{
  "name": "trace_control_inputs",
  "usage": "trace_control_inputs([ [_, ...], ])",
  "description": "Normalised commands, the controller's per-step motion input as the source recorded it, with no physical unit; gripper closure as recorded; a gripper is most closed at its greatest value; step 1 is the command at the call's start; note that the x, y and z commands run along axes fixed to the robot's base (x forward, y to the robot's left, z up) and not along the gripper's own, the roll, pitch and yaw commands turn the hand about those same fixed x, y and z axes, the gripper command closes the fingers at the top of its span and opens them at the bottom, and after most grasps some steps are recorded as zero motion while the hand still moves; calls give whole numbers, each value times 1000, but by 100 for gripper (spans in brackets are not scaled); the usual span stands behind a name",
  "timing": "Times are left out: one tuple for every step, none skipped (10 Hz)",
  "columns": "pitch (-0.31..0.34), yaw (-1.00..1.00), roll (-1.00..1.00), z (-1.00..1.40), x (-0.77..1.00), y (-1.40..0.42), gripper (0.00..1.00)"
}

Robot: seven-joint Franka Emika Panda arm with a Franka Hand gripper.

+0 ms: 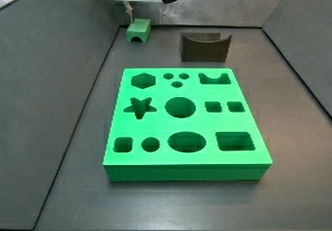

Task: Pick up the arch object. Move up. Place the arch object on the fixture. Regrasp the arch object. Rotate the arch object. Move to above the board. Insert the arch object.
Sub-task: Pick up the arch object.

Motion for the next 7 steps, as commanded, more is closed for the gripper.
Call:
trace_control_inputs([
  [-100,-169,1,357,-360,9,0],
  [-96,-169,0,323,-411,111,0],
  [-87,-126,11,203,-460,160,0],
  [-81,-66,0,-80,-317,126,0],
  [-153,0,-71,-483,0,40,0],
  [-133,0,-154,-606,197,20,0],
  [-167,0,-187,-643,137,46,0],
])
